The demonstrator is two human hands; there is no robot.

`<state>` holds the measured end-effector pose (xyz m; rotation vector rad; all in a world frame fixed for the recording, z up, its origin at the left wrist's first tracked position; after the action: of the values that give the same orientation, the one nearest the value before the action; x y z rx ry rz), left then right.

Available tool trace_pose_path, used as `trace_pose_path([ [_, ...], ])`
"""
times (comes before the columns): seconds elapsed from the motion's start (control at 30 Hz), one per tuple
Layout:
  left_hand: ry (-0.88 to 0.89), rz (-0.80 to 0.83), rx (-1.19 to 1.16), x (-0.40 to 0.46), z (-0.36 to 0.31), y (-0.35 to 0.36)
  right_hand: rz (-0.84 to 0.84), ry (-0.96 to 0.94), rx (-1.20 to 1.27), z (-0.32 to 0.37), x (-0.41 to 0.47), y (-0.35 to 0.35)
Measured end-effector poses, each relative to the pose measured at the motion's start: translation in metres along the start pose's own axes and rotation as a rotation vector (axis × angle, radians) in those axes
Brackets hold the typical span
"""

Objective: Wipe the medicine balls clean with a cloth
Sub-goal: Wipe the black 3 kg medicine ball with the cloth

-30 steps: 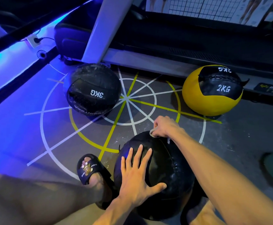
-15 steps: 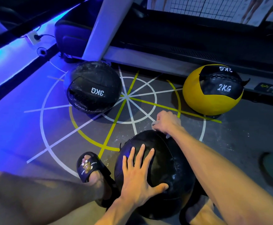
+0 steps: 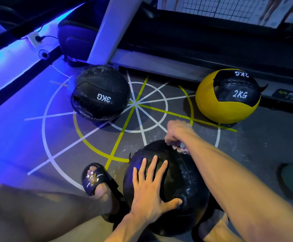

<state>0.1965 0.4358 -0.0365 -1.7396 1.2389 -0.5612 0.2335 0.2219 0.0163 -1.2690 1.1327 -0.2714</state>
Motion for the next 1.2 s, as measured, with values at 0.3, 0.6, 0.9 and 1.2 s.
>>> trace_pose_path([
  [0.3, -0.004, 0.016, 0.011, 0.001, 0.000, 0.002, 0.311, -0.005, 0.011, -0.026, -0.004, 0.015],
  [0.6, 0.012, -0.001, -0.004, -0.002, -0.001, 0.000, 0.447, -0.002, 0.041, -0.029, -0.007, 0.036],
  [0.9, 0.016, 0.001, -0.033, -0.003, 0.000, -0.001, 0.305, 0.005, 0.115, -0.033, 0.001, 0.042],
  [1.2, 0.019, 0.021, -0.011, -0.002, -0.003, 0.001, 0.135, -0.022, 0.164, -0.019, -0.002, 0.036],
])
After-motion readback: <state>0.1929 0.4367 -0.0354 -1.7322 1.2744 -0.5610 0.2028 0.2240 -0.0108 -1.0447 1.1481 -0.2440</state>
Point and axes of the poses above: each hand's wrist, its own x-axis towards the middle knuckle, its own y-axis out of the palm, z = x × y, the point moved 9 cm from there along x, towards the middle knuckle
